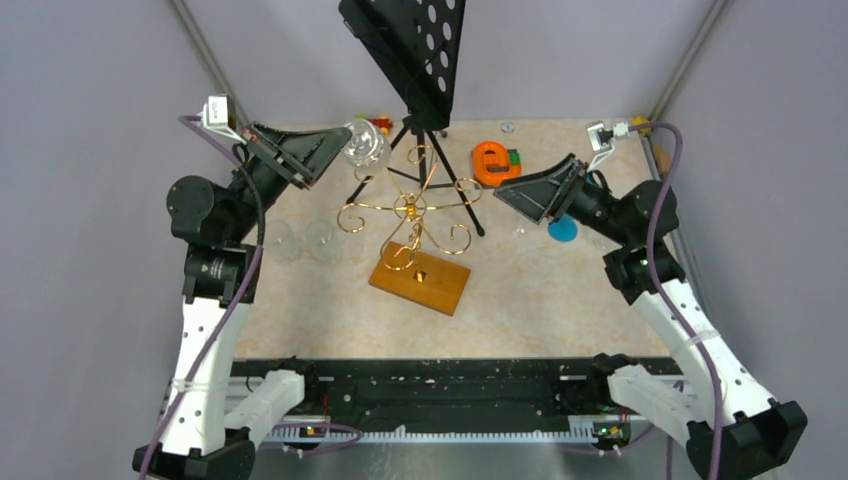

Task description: Take the wine glass off the wine glass rack

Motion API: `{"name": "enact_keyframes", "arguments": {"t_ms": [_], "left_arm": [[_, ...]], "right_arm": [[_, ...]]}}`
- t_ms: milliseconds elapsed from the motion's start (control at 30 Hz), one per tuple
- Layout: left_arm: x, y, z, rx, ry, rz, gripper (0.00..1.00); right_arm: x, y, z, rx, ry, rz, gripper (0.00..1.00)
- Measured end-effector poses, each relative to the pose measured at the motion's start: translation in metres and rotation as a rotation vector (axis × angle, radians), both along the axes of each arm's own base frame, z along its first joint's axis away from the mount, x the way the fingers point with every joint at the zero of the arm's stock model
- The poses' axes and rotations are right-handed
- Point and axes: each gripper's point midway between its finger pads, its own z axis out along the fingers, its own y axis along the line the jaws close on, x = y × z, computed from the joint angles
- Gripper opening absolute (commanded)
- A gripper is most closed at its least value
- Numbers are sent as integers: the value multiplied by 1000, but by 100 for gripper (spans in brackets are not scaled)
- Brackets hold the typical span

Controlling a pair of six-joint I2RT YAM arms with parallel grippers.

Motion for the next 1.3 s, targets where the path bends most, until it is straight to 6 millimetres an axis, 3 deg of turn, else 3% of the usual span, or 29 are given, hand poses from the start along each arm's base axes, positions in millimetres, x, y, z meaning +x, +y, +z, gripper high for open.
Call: {"name": "enact_keyframes", "arguments": {"t_ms": [167, 267, 600, 767, 1033, 1300], "left_arm": [[-26, -4, 18, -58, -38, -81, 0], [-41, -6, 29, -106, -63, -142, 0], [-67, -9, 42, -241, -59, -318, 0], [-76, -8, 48, -281, -62, -366, 0], [-88, -8, 54, -307, -76, -421, 0], [-93, -6, 58, -345, -96, -471, 0]], "right_arm": [[-40, 42, 41, 125, -133, 141, 75], [-51, 61, 54, 188, -160, 186, 75], [-45, 108, 59, 315, -135, 260, 76], [-56, 131, 74, 366, -174, 362, 75], [-87, 136, 106, 462, -312, 484, 69], [-94, 135, 128, 539, -399, 539, 43]]}}
